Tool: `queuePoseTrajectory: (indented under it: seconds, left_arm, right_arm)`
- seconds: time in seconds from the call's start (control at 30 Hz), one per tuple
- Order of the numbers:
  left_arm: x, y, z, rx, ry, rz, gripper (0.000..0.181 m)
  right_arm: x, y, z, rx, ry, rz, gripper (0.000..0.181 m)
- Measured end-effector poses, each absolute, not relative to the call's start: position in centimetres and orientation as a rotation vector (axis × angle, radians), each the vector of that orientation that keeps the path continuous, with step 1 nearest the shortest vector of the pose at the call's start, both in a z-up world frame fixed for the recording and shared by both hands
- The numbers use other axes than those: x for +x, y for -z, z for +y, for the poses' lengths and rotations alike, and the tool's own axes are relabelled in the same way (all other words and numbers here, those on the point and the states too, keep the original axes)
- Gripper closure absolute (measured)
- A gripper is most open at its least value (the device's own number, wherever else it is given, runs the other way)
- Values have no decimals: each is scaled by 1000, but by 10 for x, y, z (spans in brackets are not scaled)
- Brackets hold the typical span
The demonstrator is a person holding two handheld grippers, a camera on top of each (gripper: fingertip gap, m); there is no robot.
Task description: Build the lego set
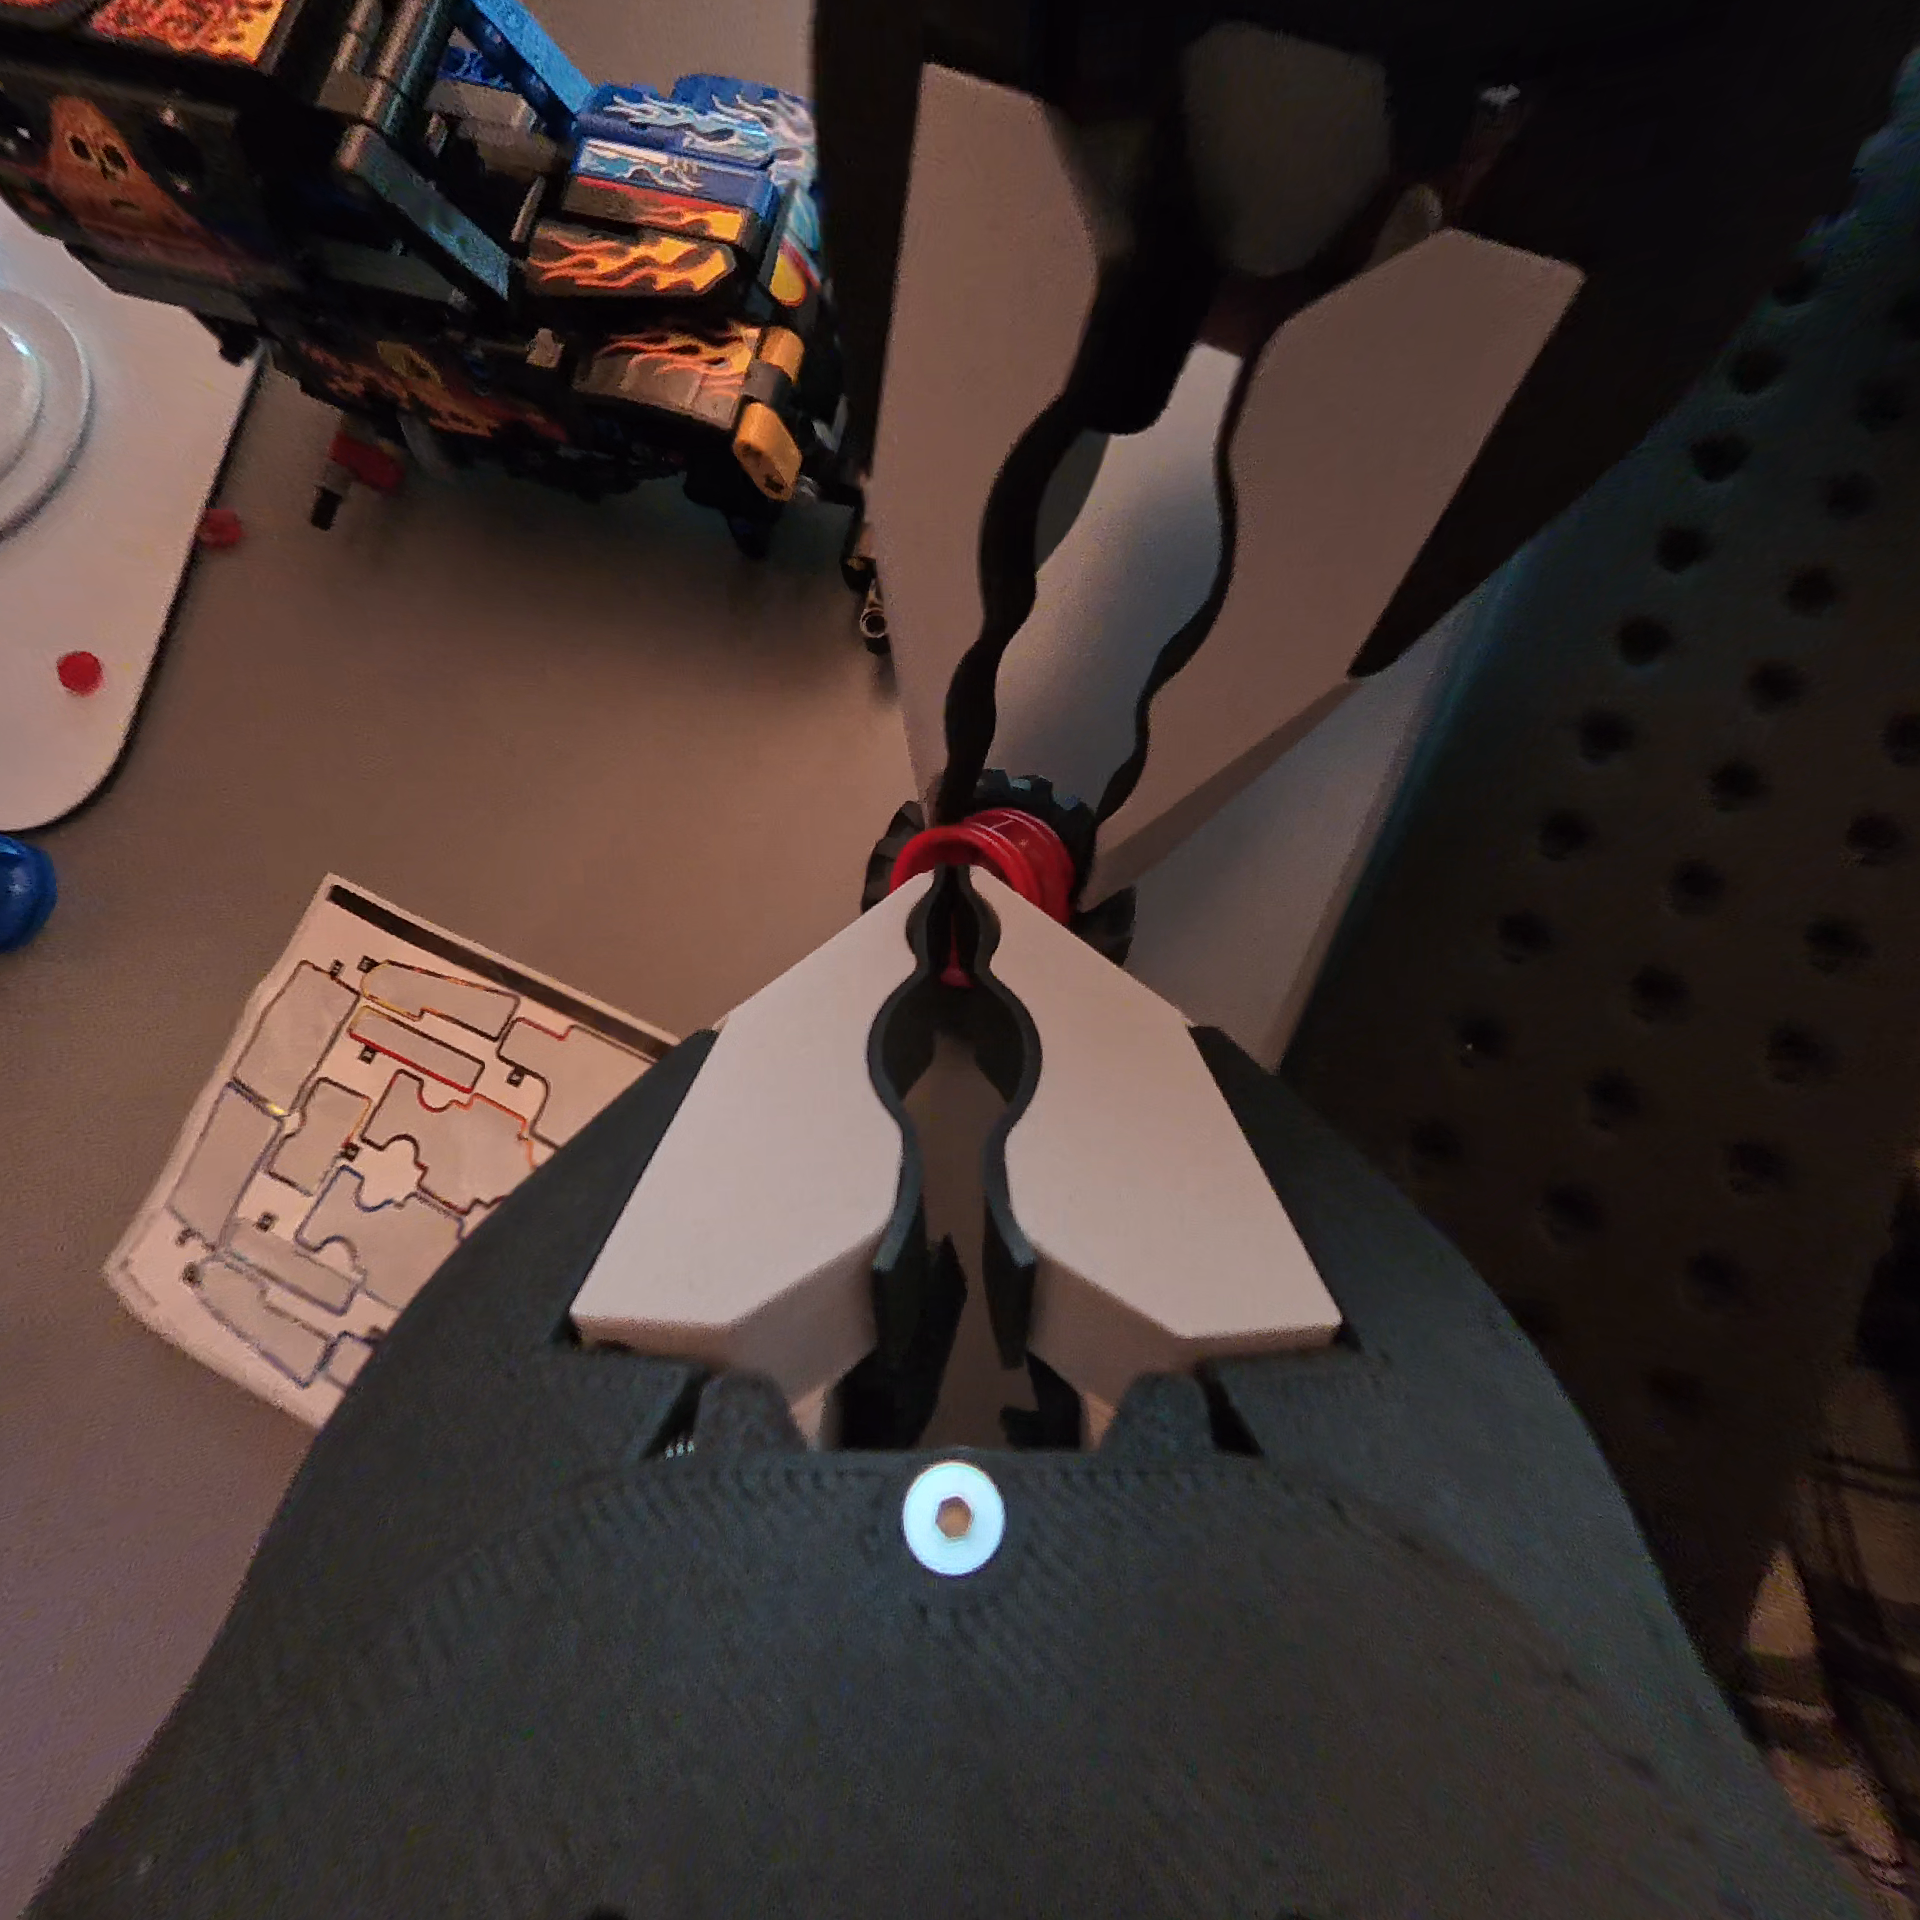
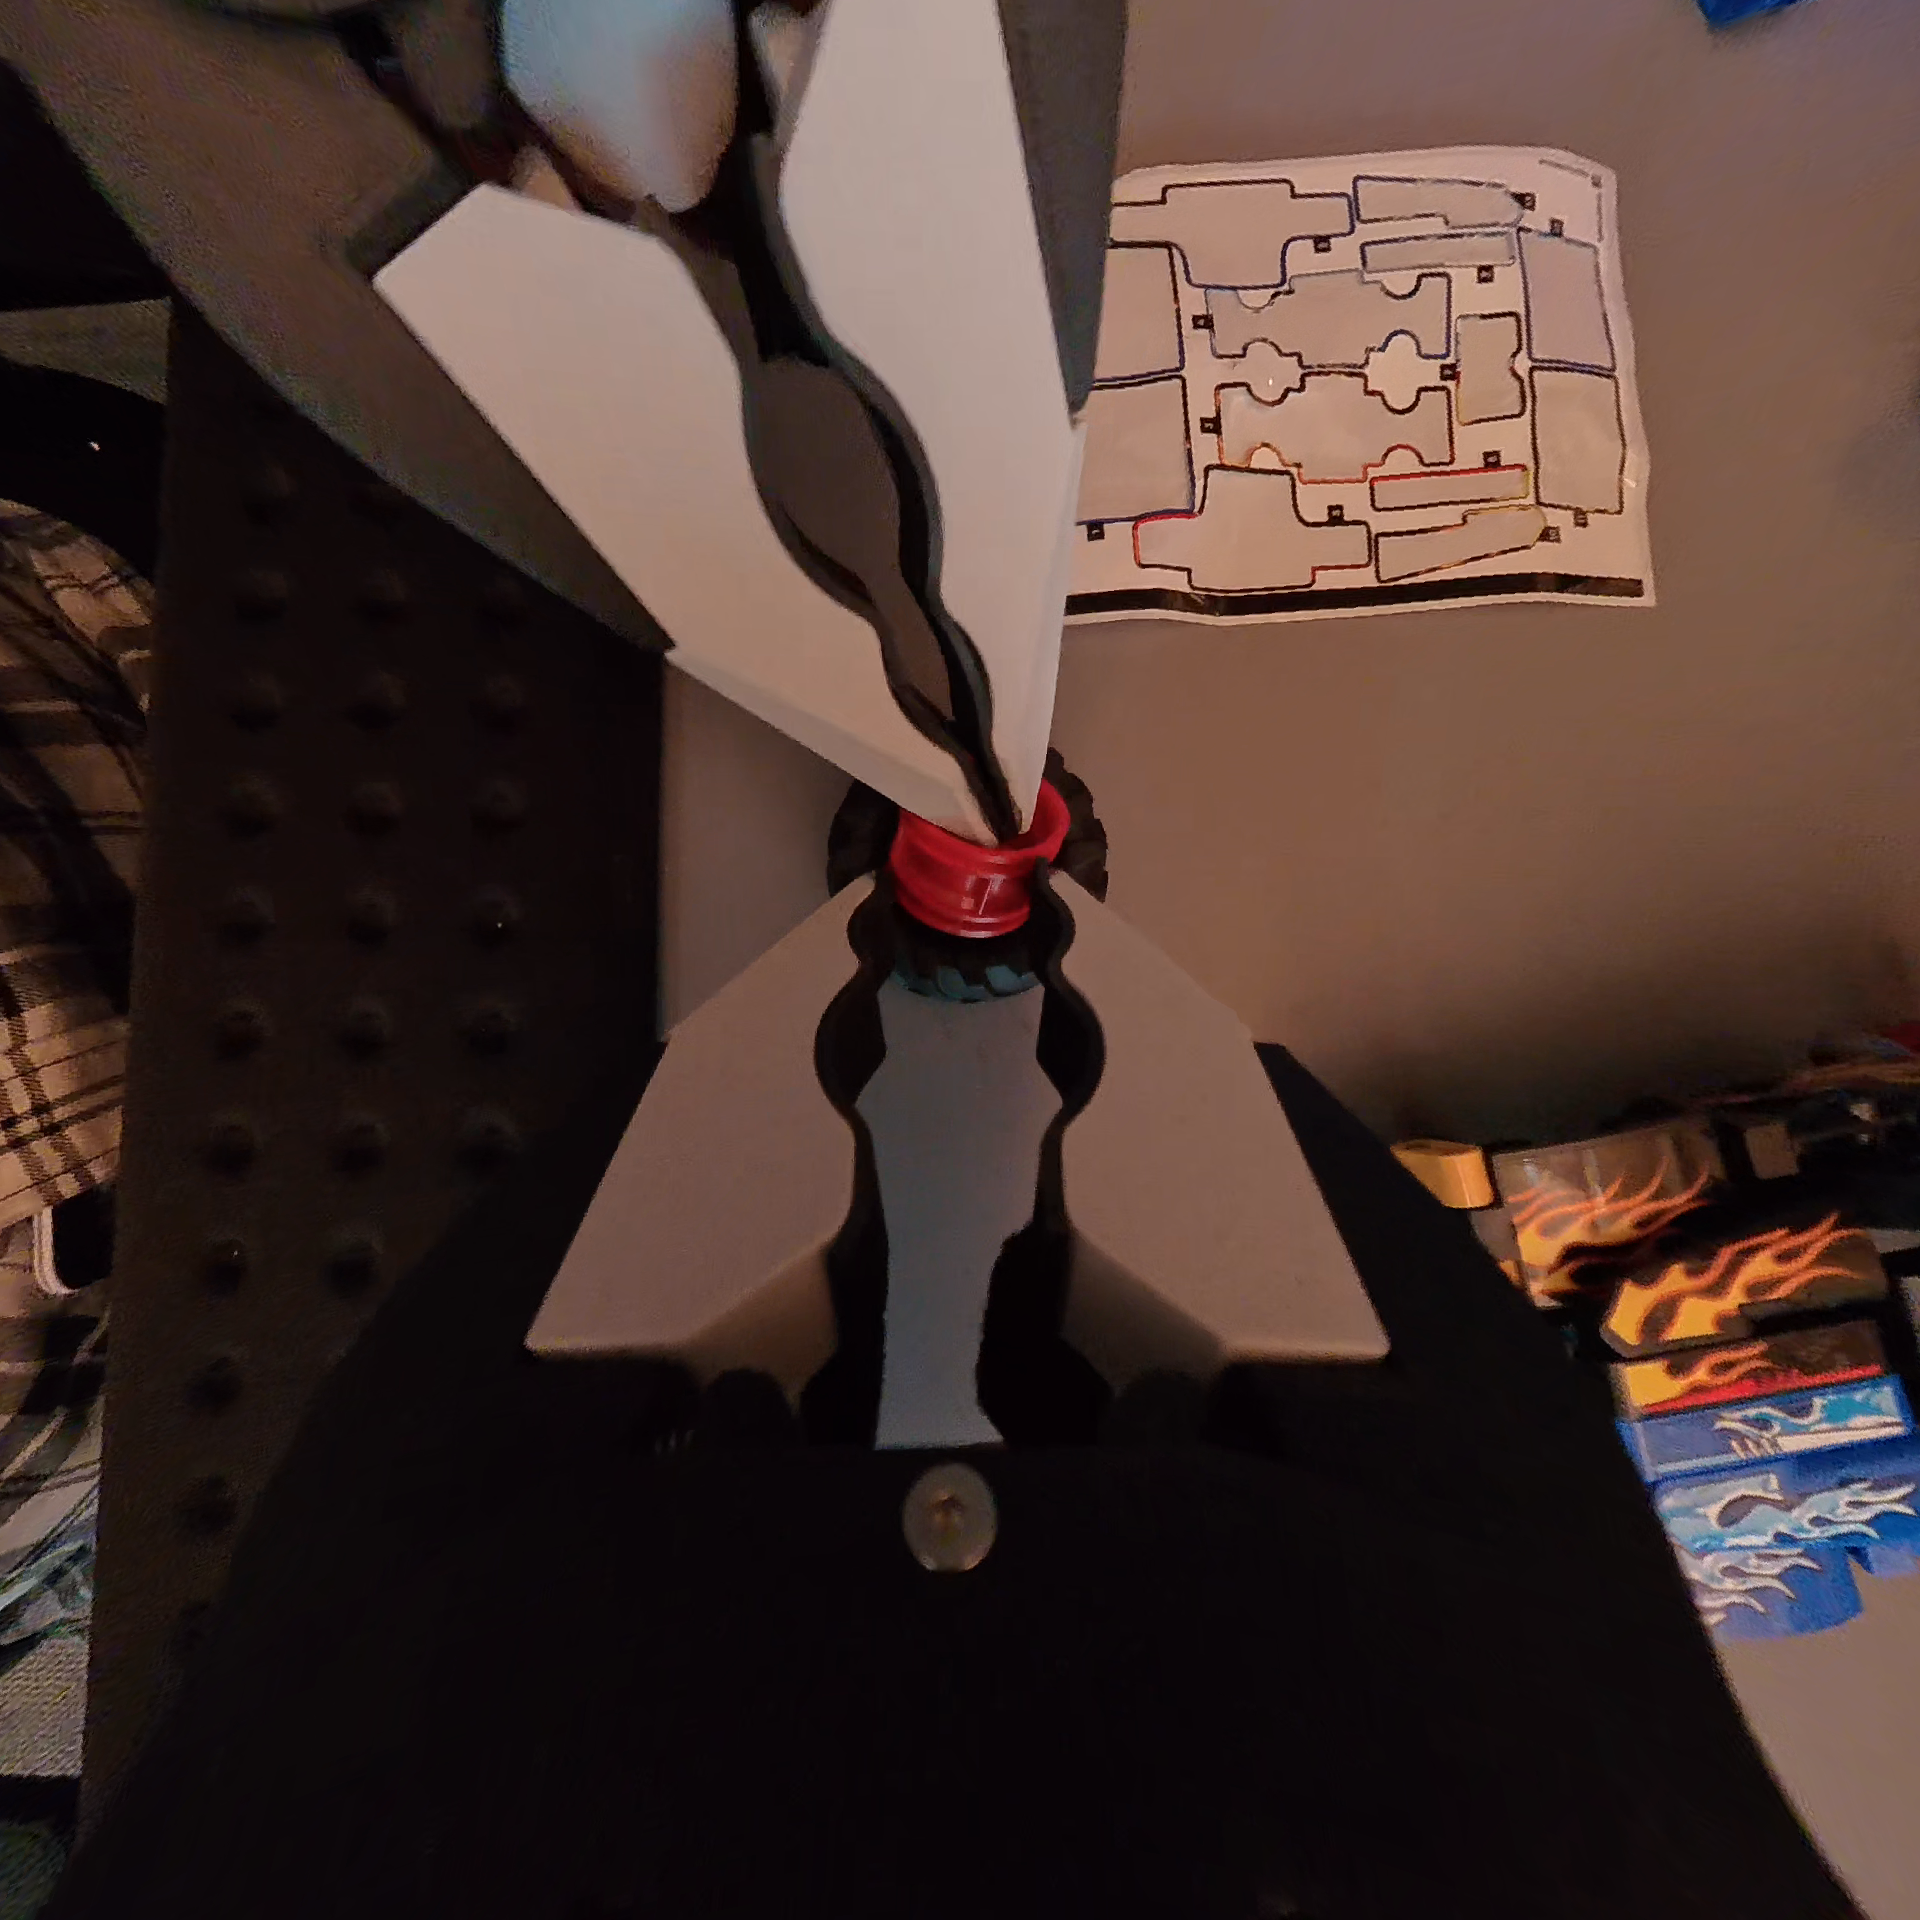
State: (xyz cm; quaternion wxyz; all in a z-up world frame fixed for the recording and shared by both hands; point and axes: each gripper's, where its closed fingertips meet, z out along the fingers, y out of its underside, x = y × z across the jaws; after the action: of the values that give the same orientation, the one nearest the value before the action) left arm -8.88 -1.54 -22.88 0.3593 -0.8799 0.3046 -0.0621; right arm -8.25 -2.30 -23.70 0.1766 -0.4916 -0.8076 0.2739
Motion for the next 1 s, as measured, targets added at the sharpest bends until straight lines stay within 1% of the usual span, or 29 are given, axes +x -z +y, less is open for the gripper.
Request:
queuePoseTrajectory:
  seconds: [0.23, 0.63, 0.67, 0.7, 0.73, 0.77, 1.0]
  left_arm:
    - [-89, 235, -11, -2235, -203, 1032, 181]
    - [-91, 233, -12, -2156, -428, 1165, 181]
    - [-91, 233, -12, -2154, -429, 1166, 181]
    - [-91, 233, -13, -2146, -438, 1169, 181]
    - [-91, 233, -13, -2136, -457, 1176, 181]
    - [-91, 232, -14, -2131, -478, 1188, 181]
    - [-89, 232, -15, -2112, -540, 1266, 181]
  right_arm:
    - [-83, 244, -22, -1482, -843, -2352, 158]
    - [-79, 237, -22, -1422, -837, -2210, 159]
    - [-79, 237, -22, -1436, -865, -2204, 161]
    - [-77, 236, -21, -1434, -865, -2210, 165]
    - [-74, 234, -19, -1422, -849, -2222, 177]
    - [-71, 230, -18, -1411, -855, -2228, 181]
    - [-73, 234, -21, -1371, -812, -2215, 181]
